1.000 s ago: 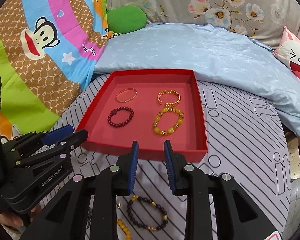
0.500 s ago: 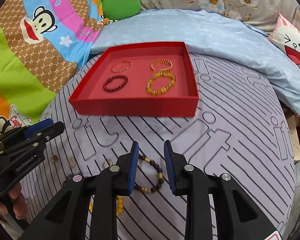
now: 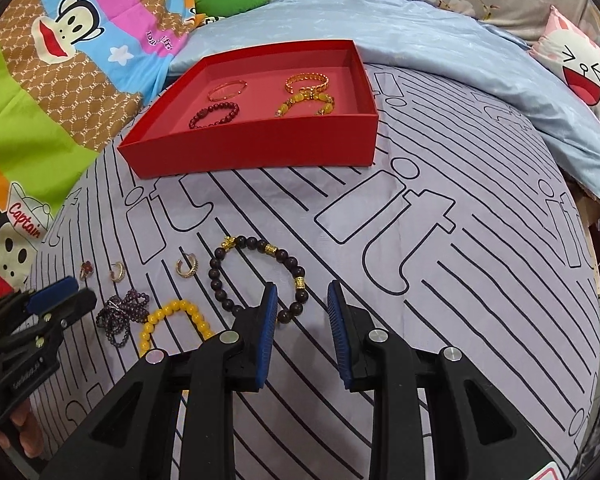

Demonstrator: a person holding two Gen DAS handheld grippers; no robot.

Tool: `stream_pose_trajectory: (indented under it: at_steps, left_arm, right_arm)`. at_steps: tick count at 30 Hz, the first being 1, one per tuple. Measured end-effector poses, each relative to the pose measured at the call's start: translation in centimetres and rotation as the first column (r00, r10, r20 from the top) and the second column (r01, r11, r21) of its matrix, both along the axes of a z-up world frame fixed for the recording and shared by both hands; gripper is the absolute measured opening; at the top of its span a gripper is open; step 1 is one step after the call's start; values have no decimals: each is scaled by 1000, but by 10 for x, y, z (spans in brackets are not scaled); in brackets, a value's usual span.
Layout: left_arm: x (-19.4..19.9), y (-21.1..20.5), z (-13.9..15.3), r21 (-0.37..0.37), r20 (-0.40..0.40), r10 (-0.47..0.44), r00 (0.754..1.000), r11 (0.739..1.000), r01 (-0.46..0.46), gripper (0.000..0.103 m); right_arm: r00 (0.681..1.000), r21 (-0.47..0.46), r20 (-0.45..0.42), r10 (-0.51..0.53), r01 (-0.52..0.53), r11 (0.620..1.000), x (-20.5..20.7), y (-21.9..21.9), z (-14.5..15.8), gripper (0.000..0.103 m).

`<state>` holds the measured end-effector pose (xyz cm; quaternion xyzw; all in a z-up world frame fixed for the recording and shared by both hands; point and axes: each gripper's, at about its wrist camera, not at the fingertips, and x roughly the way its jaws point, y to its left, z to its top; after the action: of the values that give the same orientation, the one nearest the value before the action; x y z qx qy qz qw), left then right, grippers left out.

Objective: Organize jewelry
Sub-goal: 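Move the left tool to the garnet strand while the right tool approaches the dark bead bracelet, then close the left tool on the garnet strand while the right tool grasps the dark bead bracelet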

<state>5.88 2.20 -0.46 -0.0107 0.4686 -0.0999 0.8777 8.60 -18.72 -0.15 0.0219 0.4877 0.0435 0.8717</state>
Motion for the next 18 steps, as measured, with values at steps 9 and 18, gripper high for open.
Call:
stream_pose_trajectory:
  at_steps: [9,18]
  left_arm:
    - [-8,0,-7,-13,-27,-4,1000,1000,4,39]
    - [-7,-11,-12,-15,-37,-36,999,999,36,43]
  right_arm:
    - [1000,-2,-7,10,-10,1000,9,8,-8,26]
    - [1000,-30,-9,20,-21,999,13,12,-18,25]
